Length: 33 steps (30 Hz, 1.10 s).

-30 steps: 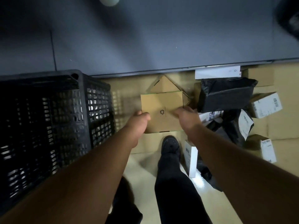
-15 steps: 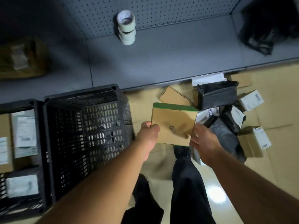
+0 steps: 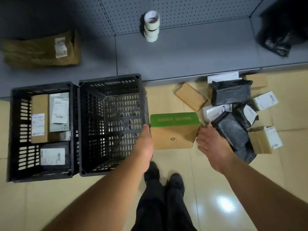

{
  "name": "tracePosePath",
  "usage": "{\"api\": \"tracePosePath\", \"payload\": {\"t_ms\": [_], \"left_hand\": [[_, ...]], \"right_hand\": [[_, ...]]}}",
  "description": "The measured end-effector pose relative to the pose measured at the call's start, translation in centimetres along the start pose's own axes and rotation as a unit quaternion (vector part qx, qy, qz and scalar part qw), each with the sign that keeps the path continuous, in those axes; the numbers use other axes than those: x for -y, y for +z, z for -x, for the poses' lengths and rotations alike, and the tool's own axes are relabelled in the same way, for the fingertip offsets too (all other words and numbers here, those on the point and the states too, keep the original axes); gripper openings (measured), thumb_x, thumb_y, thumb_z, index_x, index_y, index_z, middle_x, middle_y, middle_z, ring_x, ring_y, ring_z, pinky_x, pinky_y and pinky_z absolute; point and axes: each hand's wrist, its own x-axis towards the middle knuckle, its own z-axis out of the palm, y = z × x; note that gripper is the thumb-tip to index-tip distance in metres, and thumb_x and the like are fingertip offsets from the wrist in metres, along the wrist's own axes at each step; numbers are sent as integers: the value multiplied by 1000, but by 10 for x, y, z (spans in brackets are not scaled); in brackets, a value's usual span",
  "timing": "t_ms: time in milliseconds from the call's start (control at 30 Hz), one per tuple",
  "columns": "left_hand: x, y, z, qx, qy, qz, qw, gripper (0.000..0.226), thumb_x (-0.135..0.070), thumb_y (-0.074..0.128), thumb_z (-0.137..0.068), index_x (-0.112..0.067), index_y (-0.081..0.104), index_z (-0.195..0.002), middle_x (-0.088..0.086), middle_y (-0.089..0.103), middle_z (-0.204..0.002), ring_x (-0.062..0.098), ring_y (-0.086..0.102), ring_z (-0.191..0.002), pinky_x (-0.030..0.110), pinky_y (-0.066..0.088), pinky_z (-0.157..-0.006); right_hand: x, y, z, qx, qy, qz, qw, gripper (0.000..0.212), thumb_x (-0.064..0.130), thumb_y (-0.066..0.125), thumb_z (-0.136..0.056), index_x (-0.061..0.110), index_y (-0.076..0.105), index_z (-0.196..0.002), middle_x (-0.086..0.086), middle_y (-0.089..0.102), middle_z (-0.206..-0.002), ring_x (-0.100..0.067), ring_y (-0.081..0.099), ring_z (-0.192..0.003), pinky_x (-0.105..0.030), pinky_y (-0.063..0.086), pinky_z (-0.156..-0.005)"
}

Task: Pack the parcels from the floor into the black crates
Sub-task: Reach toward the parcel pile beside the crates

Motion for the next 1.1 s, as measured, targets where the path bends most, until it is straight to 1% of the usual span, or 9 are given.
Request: {"api": "tracePosePath", "payload": {"t_ms": [100, 200, 300, 400, 567, 667, 833, 1000, 1100], "left_hand": [[7, -17, 12, -4, 8, 29, 1000, 48, -54, 30, -107, -27, 61, -134, 3, 73, -121, 15, 64, -115, 34, 45, -106], [15, -29, 21, 3, 27, 48, 998, 45, -52, 30, -109, -29, 57, -136, 1, 59, -138, 18, 51, -135, 38, 34, -118], [18, -41, 29, 1, 44, 43, 998, 34, -51, 41, -106, -30, 60, -125, -2, 66, -127, 17, 57, -127, 35, 38, -112], [23, -60, 34, -9, 52, 35, 998, 26, -45, 58, -100, -24, 63, -115, 5, 71, -121, 22, 64, -117, 41, 44, -110], [33, -110, 34, -14, 43, 31, 998, 36, -32, 64, -75, -18, 64, -108, 13, 70, -122, 33, 63, -118, 50, 44, -109], [47, -153, 32, -11, 33, 11, 999, 44, -24, 61, -74, -19, 65, -118, 11, 70, -123, 28, 64, -109, 44, 46, -101], [70, -246, 41, -9, 29, -8, 999, 64, -19, 57, -73, -21, 59, -137, 2, 70, -124, 26, 64, -118, 48, 46, -107], [80, -348, 43, -26, 36, -25, 999, 52, -5, 55, -87, -35, 60, -128, -26, 75, -97, 2, 67, -98, 24, 48, -80], [78, -400, 42, -48, 39, -46, 997, 54, -7, 52, -87, -41, 61, -129, -28, 73, -93, -1, 64, -95, 21, 45, -72]], "right_hand": [[-4, 2, 13, 27, 5, 27, 999, 48, 53, 37, -104, 15, 60, -124, -7, 62, -131, -24, 55, -125, -46, 36, -115], [-10, 6, 23, 33, 5, 35, 999, 41, 53, 38, -103, 20, 62, -105, -5, 66, -124, -20, 59, -120, -44, 37, -115], [-21, 12, 30, 34, 1, 33, 999, 40, 53, 38, -103, 22, 63, -107, 0, 69, -121, -15, 63, -113, -43, 39, -113], [-35, 24, 37, 28, 5, 38, 999, 37, 53, 39, -103, 25, 63, -103, 3, 70, -115, -14, 64, -110, -43, 42, -111], [-61, 58, 47, 52, 17, 53, 997, 44, 55, 37, -103, 21, 66, -102, 1, 74, -110, -17, 64, -112, -43, 41, -110], [-80, 92, 59, 58, 11, 73, 996, 48, 53, 36, -104, 18, 67, -103, 4, 76, -99, -17, 65, -109, -40, 44, -101], [-119, 167, 91, 65, 12, 117, 991, 48, 52, 35, -104, 20, 70, -105, 6, 79, -97, -17, 69, -100, -32, 45, -77], [-156, 254, 122, 92, 33, 132, 986, 45, 53, 37, -104, 25, 72, -107, 11, 78, -101, -11, 67, -102, -32, 42, -75], [-172, 303, 136, 109, 42, 133, 984, 42, 51, 40, -103, 24, 72, -101, 14, 77, -95, -7, 64, -98, -31, 42, -75]]}}
